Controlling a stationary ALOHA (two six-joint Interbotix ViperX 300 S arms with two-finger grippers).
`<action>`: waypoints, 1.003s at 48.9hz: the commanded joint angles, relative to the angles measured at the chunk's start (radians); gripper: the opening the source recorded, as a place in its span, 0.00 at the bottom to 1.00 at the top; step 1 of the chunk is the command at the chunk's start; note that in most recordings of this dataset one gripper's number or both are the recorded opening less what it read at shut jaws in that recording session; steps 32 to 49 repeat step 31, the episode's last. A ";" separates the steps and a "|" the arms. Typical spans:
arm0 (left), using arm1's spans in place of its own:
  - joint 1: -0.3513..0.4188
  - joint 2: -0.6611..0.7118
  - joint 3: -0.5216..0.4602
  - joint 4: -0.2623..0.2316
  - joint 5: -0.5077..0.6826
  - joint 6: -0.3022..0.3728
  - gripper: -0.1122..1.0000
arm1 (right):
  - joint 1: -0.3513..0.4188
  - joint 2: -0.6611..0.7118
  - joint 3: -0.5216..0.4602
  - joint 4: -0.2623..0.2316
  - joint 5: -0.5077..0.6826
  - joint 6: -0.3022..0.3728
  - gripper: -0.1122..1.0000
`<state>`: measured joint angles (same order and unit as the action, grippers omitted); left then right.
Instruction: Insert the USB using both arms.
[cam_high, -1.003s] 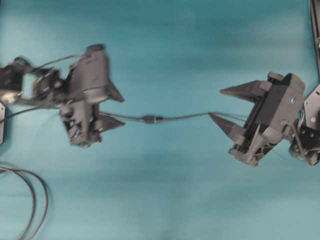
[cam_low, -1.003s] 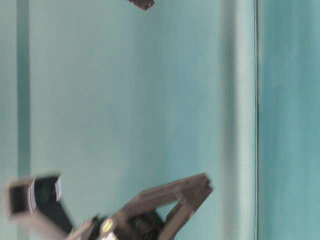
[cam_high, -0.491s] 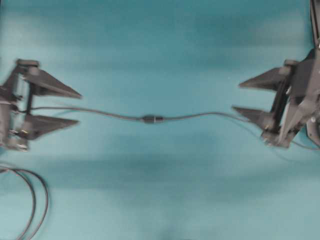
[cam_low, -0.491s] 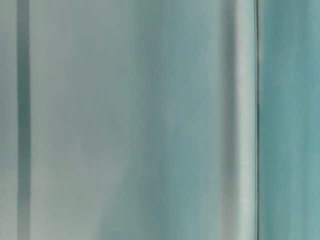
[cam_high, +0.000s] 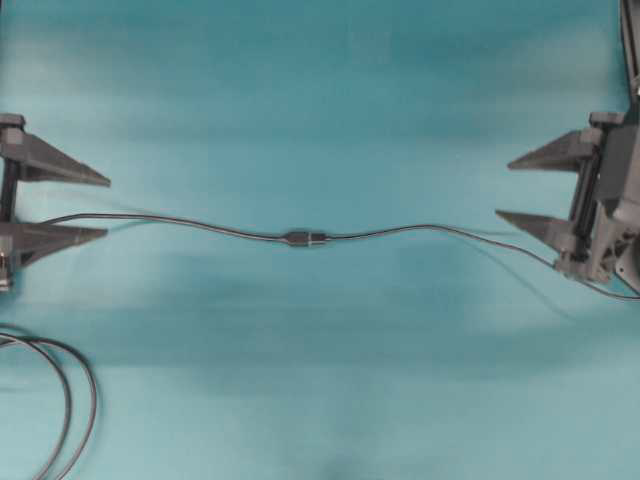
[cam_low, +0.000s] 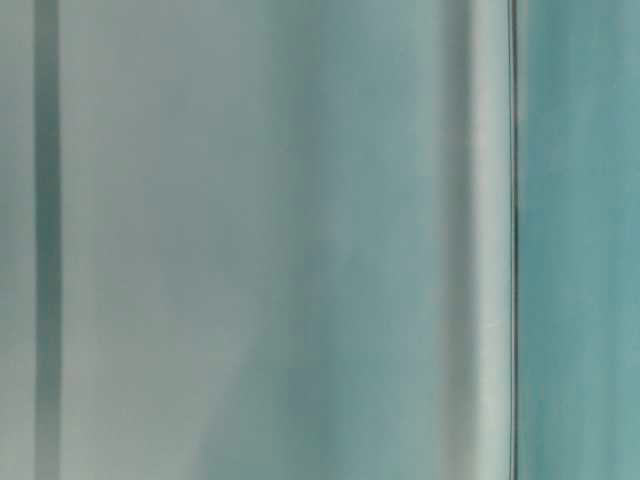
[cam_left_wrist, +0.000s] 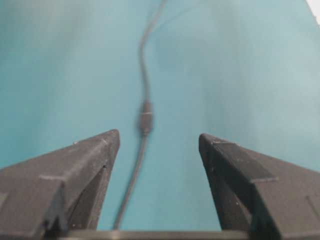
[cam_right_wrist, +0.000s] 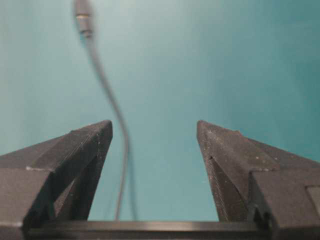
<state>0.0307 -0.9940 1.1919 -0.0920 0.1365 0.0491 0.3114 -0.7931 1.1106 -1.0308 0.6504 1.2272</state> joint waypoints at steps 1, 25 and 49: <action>0.021 0.000 -0.002 0.006 -0.021 0.021 0.83 | -0.080 0.002 -0.012 -0.018 -0.058 -0.009 0.76; 0.074 -0.017 0.041 0.002 -0.107 0.052 0.82 | -0.328 0.002 0.058 -0.025 -0.368 -0.147 0.76; 0.074 -0.026 0.078 0.002 -0.187 0.048 0.82 | -0.327 0.002 0.083 -0.025 -0.430 -0.158 0.76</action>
